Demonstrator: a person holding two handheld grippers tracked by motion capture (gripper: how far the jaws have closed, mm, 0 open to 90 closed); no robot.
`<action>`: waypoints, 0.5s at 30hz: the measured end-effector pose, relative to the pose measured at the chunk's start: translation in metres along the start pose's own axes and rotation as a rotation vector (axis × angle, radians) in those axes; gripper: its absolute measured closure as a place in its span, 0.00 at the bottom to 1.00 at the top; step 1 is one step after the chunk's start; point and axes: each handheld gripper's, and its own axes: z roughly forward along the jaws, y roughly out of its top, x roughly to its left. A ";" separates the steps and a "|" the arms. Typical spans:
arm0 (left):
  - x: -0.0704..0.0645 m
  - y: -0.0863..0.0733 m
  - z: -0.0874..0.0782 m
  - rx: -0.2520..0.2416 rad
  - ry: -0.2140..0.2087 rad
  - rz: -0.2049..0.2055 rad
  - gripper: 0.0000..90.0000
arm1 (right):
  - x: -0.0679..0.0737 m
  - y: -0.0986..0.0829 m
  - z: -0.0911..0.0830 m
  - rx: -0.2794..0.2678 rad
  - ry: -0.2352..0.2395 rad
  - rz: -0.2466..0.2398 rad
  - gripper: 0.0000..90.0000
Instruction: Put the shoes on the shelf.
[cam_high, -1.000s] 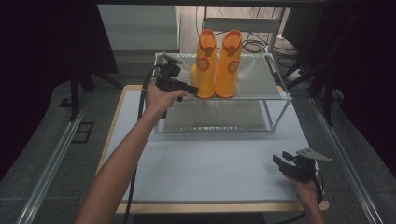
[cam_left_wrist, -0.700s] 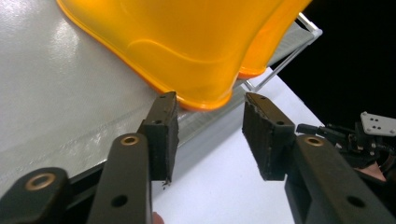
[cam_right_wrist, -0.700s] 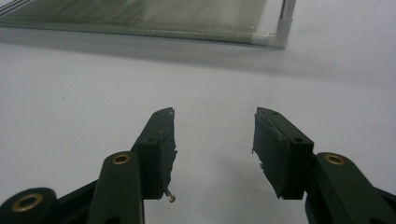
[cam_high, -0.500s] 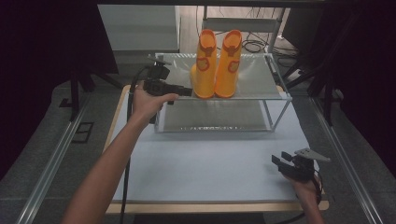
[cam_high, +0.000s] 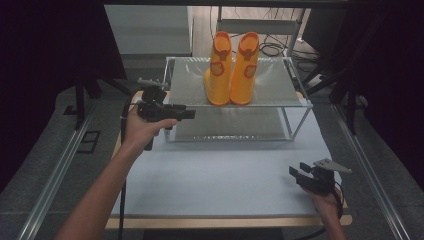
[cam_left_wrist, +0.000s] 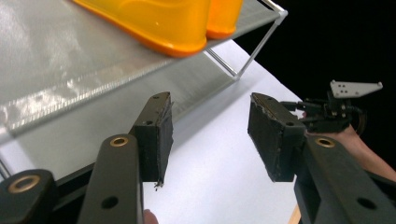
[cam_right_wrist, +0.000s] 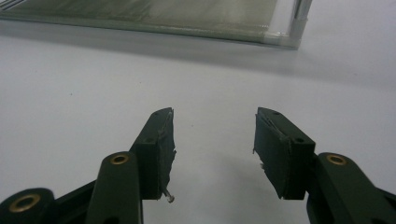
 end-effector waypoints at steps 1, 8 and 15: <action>0.000 -0.005 -0.002 0.000 -0.003 0.003 0.56 | 0.000 0.000 0.000 0.000 0.000 0.000 0.53; -0.004 -0.036 -0.006 0.023 -0.014 0.035 0.55 | 0.000 0.000 0.000 0.000 -0.001 -0.001 0.53; -0.001 -0.068 -0.005 0.033 -0.006 0.038 0.54 | 0.000 0.000 0.001 0.004 -0.001 -0.005 0.53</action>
